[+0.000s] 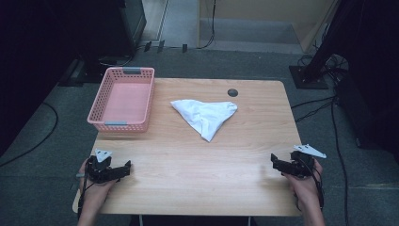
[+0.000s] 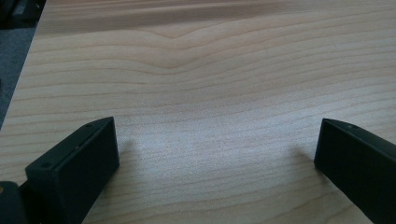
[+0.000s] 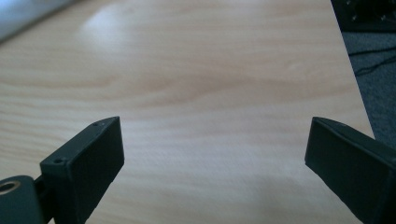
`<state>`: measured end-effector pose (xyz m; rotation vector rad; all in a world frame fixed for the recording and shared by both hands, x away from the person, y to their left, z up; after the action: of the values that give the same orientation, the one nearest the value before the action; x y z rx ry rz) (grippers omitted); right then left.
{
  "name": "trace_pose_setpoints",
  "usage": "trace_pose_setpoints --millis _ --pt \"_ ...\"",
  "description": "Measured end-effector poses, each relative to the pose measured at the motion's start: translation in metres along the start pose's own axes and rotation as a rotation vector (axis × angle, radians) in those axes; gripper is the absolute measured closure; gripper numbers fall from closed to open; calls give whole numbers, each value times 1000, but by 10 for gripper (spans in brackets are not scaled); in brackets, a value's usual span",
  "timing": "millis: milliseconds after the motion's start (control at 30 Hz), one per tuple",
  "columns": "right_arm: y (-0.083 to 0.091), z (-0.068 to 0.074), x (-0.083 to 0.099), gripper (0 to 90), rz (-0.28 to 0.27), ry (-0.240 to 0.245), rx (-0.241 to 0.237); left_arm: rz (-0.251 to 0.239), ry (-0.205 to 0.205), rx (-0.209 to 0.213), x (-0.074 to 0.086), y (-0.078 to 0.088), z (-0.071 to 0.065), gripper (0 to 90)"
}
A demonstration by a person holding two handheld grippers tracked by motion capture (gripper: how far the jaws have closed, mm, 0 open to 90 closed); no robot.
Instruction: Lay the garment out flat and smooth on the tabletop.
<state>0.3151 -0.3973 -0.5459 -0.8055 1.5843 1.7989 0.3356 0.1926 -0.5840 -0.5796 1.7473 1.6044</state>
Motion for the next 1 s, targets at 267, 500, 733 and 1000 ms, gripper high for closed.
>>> trace_pose_setpoints --millis 267,500,733,1000 --pt "-8 36 -29 67 -32 65 -59 0 0 0 0 0 0 0" --pt "-22 64 -45 90 -26 76 -87 0 0 0 0 0 0 0" --pt "-35 93 -59 166 -30 100 -116 0 0 0 0 0 0 0" --pt "-51 116 -76 234 -40 68 -151 0 0 0 0 0 0 0"
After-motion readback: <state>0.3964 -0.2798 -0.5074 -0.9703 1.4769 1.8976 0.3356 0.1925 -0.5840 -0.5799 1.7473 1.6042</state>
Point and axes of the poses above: each handheld gripper's, and its own axes: y roughly backward along the jaws, x roughly out of its underside, z roughly to its left, the point moved 9 cm from there along -y, roughly forward along the jaws, and after that the axes turned 2 degrees about -z, right-handed, at the moved point
